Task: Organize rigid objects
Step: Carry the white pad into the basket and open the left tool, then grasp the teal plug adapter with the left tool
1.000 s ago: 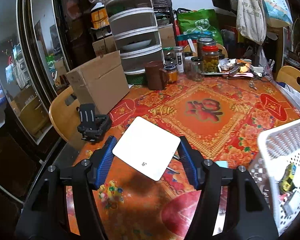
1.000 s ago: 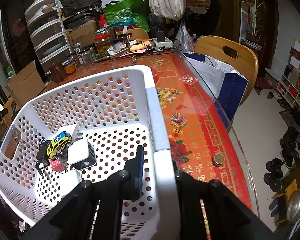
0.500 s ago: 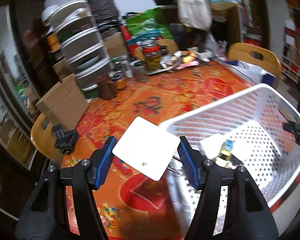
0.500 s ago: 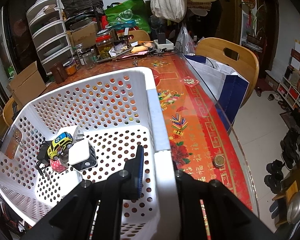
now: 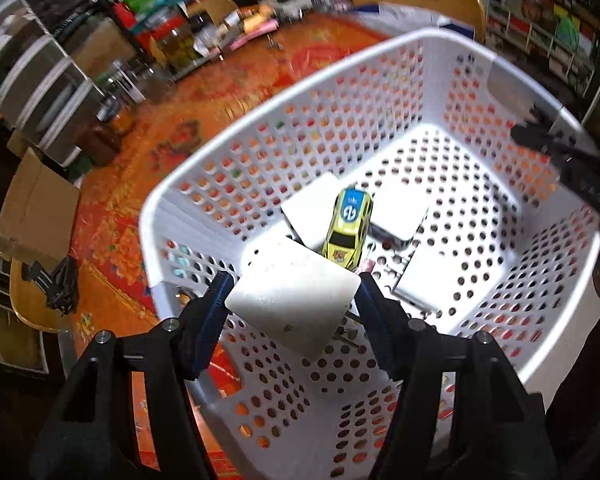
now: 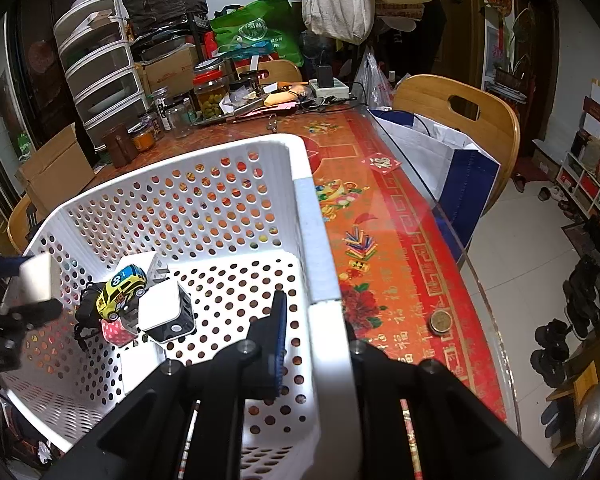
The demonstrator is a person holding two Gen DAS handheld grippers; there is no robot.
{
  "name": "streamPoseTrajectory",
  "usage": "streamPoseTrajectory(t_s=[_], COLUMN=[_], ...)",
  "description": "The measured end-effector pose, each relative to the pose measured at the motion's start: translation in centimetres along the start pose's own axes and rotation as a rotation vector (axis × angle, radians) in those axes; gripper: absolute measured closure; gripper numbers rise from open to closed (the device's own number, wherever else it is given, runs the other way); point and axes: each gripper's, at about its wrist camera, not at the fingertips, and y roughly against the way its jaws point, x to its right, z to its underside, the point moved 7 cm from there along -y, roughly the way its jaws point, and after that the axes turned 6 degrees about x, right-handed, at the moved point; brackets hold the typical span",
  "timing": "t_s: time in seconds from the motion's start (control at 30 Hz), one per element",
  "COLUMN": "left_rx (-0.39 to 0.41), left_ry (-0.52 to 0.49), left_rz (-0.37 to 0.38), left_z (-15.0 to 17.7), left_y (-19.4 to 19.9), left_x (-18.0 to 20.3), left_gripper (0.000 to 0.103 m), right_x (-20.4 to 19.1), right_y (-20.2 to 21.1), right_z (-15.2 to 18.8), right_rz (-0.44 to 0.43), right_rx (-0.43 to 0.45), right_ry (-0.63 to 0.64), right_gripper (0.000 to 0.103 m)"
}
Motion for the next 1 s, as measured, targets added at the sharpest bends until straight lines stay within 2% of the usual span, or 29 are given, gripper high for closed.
streamPoseTrajectory(t_s=[0.2, 0.33, 0.47, 0.6, 0.67, 0.73, 0.8, 0.83, 0.87, 0.93, 1.0], left_rx=[-0.131, -0.166, -0.166, -0.1, -0.016, 0.102, 0.198, 0.263, 0.288, 0.268, 0.201], left_ry=[-0.056, -0.075, -0.074, -0.061, -0.011, 0.089, 0.171, 0.234, 0.277, 0.385, 0.471], left_rz=[0.063, 0.055, 0.091, 0.087, 0.083, 0.073, 0.037, -0.009, -0.043, -0.101, -0.07], left_z=[1.3, 1.6, 1.5, 1.0, 0.4, 0.1, 0.5, 1.1, 1.7, 3.6, 5.5], left_y=[-3.4, -4.4, -4.4, -3.3, -1.0, 2.0, 4.2, 5.4, 5.6, 4.1, 0.7], left_x=[0.5, 0.5, 0.3, -0.5, -2.4, -6.1, -9.9, -12.7, -14.6, -18.7, -21.5], left_gripper=[0.042, 0.043, 0.042, 0.038, 0.038, 0.032, 0.0, 0.0, 0.0, 0.0, 0.0], right_x=[0.0, 0.0, -0.2, -0.3, -0.3, -0.2, -0.2, -0.3, -0.2, -0.1, -0.1], right_y=[0.0, 0.0, -0.2, -0.4, -0.5, -0.5, -0.6, -0.6, -0.5, -0.5, -0.5], right_z=[0.0, 0.0, 0.1, 0.2, 0.2, 0.2, 0.2, 0.2, 0.2, 0.2, 0.2], right_rz=[0.001, 0.002, 0.003, 0.004, 0.003, 0.004, 0.006, 0.006, 0.006, 0.005, 0.008], right_rx=[-0.001, -0.001, -0.005, -0.009, -0.011, -0.015, -0.016, -0.016, -0.015, -0.013, -0.016], right_ry=[0.001, 0.0, -0.002, -0.004, -0.003, -0.004, -0.003, -0.004, -0.004, -0.006, -0.002], right_gripper=[0.09, 0.09, 0.09, 0.09, 0.09, 0.09, 0.09, 0.09, 0.09, 0.09, 0.09])
